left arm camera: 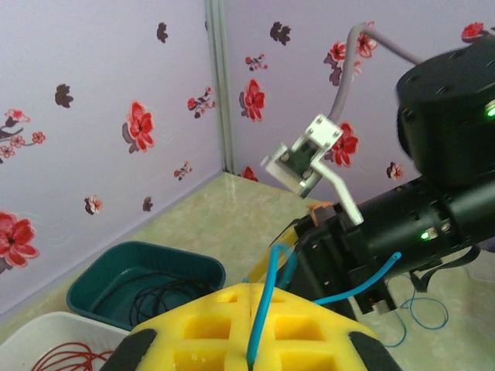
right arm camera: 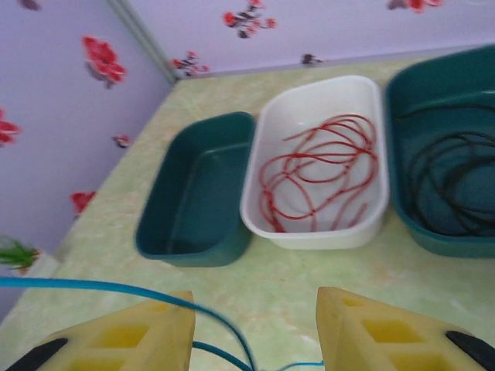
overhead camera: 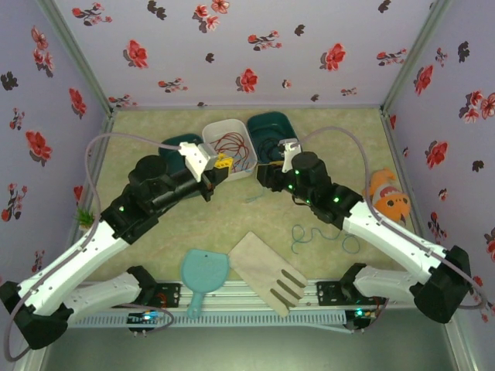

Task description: Untangle the cables

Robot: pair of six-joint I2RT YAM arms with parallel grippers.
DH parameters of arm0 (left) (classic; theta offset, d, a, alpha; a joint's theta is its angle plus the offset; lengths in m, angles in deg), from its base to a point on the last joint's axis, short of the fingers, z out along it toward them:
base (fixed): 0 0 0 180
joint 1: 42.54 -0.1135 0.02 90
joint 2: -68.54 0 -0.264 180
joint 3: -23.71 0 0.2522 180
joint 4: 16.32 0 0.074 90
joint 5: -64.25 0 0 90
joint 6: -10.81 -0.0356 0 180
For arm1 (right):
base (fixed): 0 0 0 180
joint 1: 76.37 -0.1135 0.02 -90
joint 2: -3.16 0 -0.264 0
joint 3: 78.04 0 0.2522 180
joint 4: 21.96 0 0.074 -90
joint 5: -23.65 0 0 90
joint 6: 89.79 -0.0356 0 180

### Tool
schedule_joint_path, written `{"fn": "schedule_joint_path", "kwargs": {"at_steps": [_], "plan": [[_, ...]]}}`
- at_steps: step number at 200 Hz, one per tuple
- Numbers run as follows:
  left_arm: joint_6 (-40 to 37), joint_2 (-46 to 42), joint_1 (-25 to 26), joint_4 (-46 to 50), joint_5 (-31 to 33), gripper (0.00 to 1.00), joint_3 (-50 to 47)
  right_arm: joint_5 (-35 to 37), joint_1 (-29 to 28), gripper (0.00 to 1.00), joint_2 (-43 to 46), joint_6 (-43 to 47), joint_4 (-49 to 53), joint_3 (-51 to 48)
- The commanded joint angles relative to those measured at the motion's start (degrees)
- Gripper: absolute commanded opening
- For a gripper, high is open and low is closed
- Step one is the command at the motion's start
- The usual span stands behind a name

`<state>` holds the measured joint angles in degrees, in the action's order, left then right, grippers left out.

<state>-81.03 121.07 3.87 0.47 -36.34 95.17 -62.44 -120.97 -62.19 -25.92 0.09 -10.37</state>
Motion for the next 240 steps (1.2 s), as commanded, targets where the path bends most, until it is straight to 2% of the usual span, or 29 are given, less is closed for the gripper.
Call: {"fn": "schedule_joint_path", "kwargs": {"at_steps": [1, 39, 66, 114, 151, 196, 240], "plan": [[0.66, -2.76, -0.87, -2.44, -0.78, 0.0, -0.04, 8.6, -0.4, 0.45, -1.33, -1.35, 5.43, 2.36], [0.31, -5.16, -1.8, -1.68, 1.04, 0.0, -0.04, 14.9, -0.22, 0.45, -3.05, -4.23, 10.8, 3.61], [-0.35, -6.29, -2.11, -0.32, 3.41, 0.0, 0.23, 17.05, 0.36, 0.37, -2.88, -5.24, 11.79, 3.07], [-0.73, -7.34, -3.75, 3.67, 15.77, 0.0, 3.37, 17.17, 3.12, 0.35, -3.0, -8.04, 15.19, 1.6], [1.11, -8.23, -8.52, 5.45, 24.99, 0.0, 6.52, 15.61, 5.67, 0.35, -2.42, -9.69, 15.43, -0.86], [3.24, -7.54, -14.87, 6.28, 28.04, 0.0, 10.6, 12.48, 7.42, 0.39, -2.66, -9.86, 16.7, -1.29], [3.34, -2.26, -19.92, 9.24, 28.96, 0.0, 15.33, 9.62, 7.51, 0.56, -2.59, -7.25, 19.22, 1.86]]}}
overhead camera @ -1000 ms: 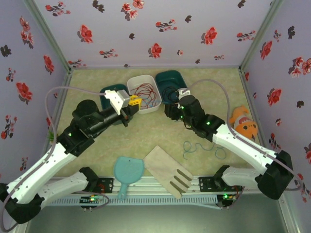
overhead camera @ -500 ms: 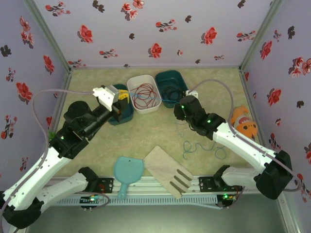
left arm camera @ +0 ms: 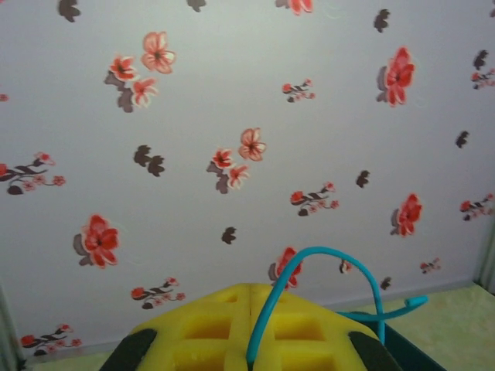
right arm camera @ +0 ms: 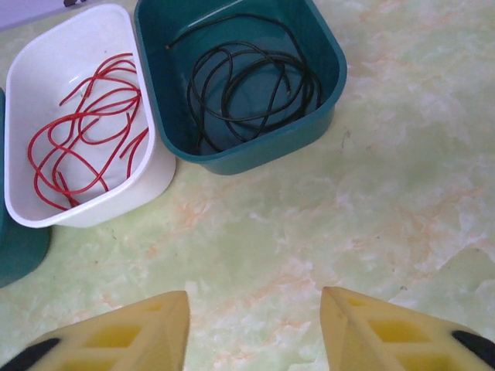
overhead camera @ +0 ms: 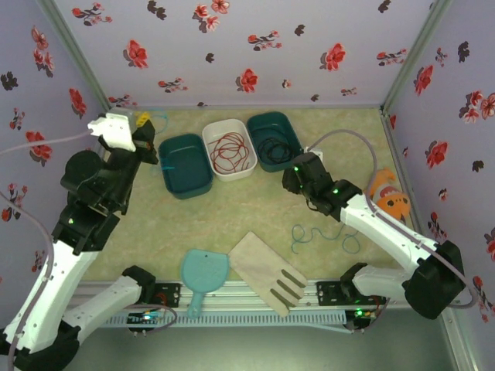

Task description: Untangle the cables

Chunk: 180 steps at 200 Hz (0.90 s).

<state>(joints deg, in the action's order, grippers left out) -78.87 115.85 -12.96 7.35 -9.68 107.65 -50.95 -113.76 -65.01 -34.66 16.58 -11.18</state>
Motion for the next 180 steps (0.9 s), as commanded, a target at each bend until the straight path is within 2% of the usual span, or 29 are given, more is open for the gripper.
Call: {"fn": "schedule_joint_path", "kwargs": {"at_steps": [1, 48, 70, 83, 130, 180], "plan": [[1.18, 3.14, -3.24, 2.42, 2.29, 0.0, 2.99, -1.88, 0.3, 0.56, 0.23, 1.49, 2.74, 2.67], [0.47, 8.77, -7.23, 3.33, 1.95, 0.0, 6.98, -1.25, 0.39, 0.74, 0.26, 2.43, 8.34, 6.11], [0.47, 11.13, -7.7, 3.97, 1.77, 0.0, 8.27, 0.5, 0.56, 0.87, 1.11, 2.05, 10.22, 6.92], [0.47, 12.45, -7.88, 3.89, 1.44, 0.0, 8.74, 1.74, 0.69, 0.99, 1.8, 1.75, 10.81, 7.1], [1.18, 17.29, -8.48, 3.32, -0.45, 0.0, 10.9, 5.97, 1.78, 0.99, 3.89, 0.84, 11.71, 6.88], [1.18, 21.57, -10.04, 2.14, -0.96, 0.0, 12.93, 5.89, 1.97, 0.99, 3.08, 0.99, 10.31, 6.67]]}}
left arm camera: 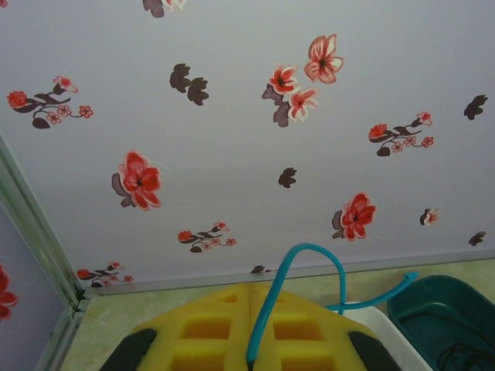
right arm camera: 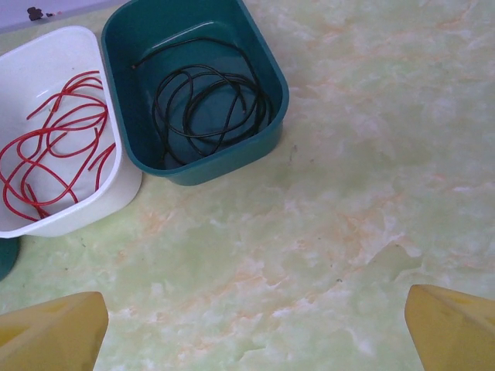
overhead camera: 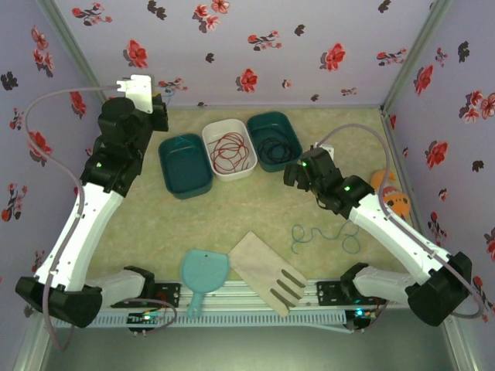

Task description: Untangle the cables

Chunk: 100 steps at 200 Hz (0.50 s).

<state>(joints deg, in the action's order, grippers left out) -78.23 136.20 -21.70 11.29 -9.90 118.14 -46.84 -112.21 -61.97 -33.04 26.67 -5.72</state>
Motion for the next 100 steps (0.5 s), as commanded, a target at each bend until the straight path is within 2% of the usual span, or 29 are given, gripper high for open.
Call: {"fn": "schedule_joint_path", "kwargs": {"at_steps": [1, 79, 100], "plan": [[0.54, 1.28, -1.31, -1.8, -0.83, 0.0, 2.5, 1.77, 0.41, 0.99, 0.02, -0.65, 0.16, 1.2], [0.54, 4.16, -4.19, -2.07, -1.36, 0.0, 2.85, 0.26, 0.41, 0.99, -2.14, -0.89, -0.02, 1.63], [2.7, 4.29, -4.47, -2.07, -1.36, 0.0, 1.63, 0.63, 0.41, 0.99, -2.08, -1.16, 0.49, 1.55]]}}
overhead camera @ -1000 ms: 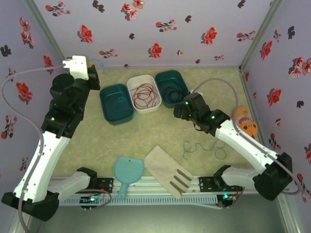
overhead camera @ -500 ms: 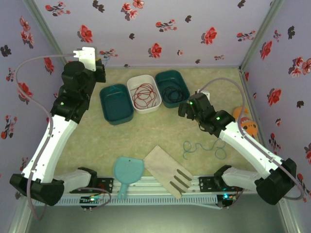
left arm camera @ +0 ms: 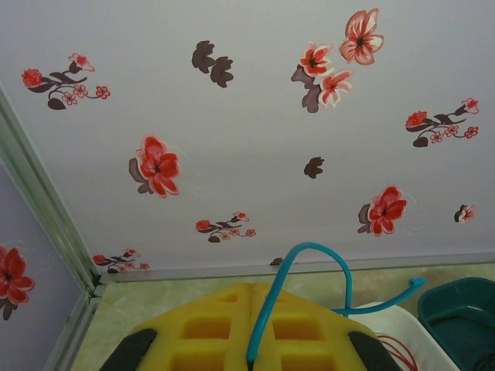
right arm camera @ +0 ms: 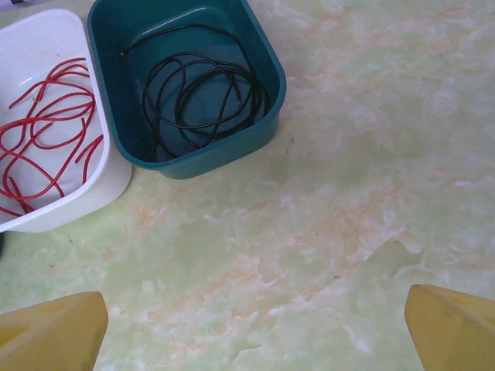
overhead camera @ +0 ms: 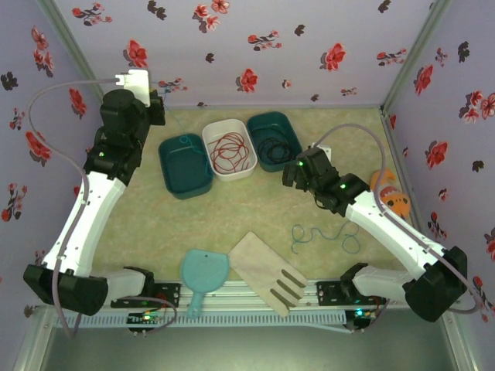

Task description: Untangle the cables

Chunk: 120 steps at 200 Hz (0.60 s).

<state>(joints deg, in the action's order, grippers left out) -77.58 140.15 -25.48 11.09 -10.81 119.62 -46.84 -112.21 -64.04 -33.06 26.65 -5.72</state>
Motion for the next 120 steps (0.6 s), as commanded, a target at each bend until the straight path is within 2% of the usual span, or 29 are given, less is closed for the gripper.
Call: {"fn": "schedule_joint_path", "kwargs": {"at_steps": [1, 120], "plan": [[2.06, 0.31, -0.7, -1.87, -0.44, 0.0, 0.04, 0.71, 0.41, 0.99, 0.02, -1.2, 0.54, 1.55], [3.43, 0.24, -0.88, -2.05, -1.06, 0.0, -3.35, 2.06, 0.5, 0.99, -0.21, -2.55, 1.09, -0.03]]}}
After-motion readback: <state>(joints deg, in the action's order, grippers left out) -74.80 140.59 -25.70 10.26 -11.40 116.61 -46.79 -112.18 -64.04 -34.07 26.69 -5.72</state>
